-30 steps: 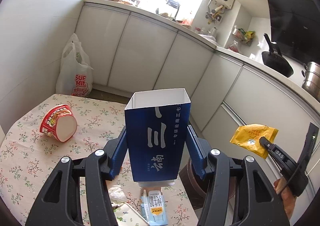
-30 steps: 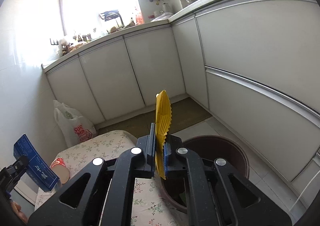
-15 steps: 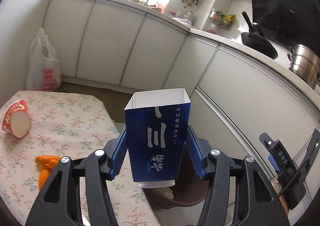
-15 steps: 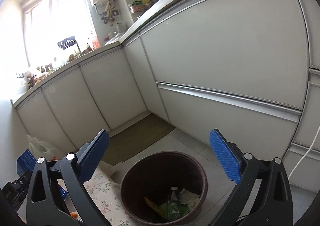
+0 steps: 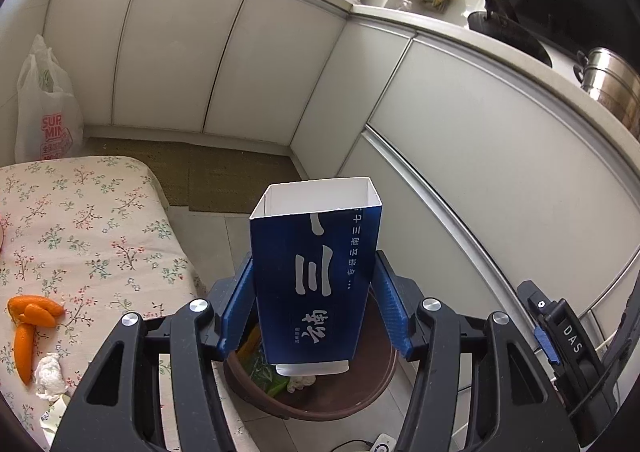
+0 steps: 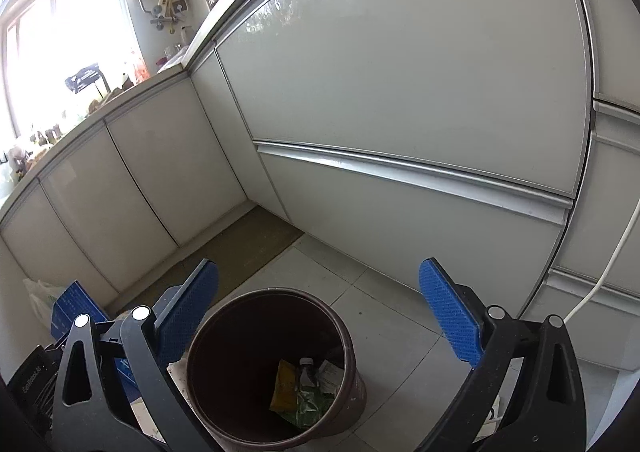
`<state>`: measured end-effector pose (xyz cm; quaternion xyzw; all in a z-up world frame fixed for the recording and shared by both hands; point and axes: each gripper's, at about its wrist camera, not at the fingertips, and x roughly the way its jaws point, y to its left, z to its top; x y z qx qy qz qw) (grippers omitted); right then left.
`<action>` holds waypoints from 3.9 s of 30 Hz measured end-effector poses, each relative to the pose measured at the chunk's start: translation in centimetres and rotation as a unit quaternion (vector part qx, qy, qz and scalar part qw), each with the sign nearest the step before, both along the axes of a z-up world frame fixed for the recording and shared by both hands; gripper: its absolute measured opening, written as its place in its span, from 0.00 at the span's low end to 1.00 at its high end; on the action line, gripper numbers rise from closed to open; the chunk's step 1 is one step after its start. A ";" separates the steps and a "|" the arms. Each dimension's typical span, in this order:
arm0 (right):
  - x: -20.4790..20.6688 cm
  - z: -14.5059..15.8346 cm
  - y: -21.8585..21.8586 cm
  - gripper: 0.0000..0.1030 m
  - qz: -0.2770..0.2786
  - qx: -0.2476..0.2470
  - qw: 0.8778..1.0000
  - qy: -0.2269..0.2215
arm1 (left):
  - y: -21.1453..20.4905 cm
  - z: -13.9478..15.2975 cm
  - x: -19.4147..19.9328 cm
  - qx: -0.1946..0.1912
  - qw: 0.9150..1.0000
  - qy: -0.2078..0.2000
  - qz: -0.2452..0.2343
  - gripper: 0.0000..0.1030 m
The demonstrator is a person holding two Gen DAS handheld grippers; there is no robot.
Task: Collect trash
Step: 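Carry the blue box with the left tool over the bin and release it, then move both open tools back from the bin over the table, then grasp the white paper cup with the left tool while the right tool reaches the milk carton, then grasp the light blue milk carton with the right tool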
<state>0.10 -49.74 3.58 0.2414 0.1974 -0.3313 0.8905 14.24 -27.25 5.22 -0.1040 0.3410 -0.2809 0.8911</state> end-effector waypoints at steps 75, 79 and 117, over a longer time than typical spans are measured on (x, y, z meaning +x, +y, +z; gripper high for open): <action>10.7 -6.4 21.7 0.93 0.369 -0.030 0.901 0.227 | 26.3 -13.0 -4.9 0.044 0.933 0.254 0.251 0.82; 11.0 -6.5 21.9 0.93 0.369 -0.020 0.902 0.225 | 27.1 -15.1 -5.1 -0.011 0.911 0.318 0.262 0.82; 12.5 -7.6 22.3 0.93 0.365 0.017 0.898 0.245 | 22.1 -13.2 -5.5 0.227 0.967 0.116 0.025 0.26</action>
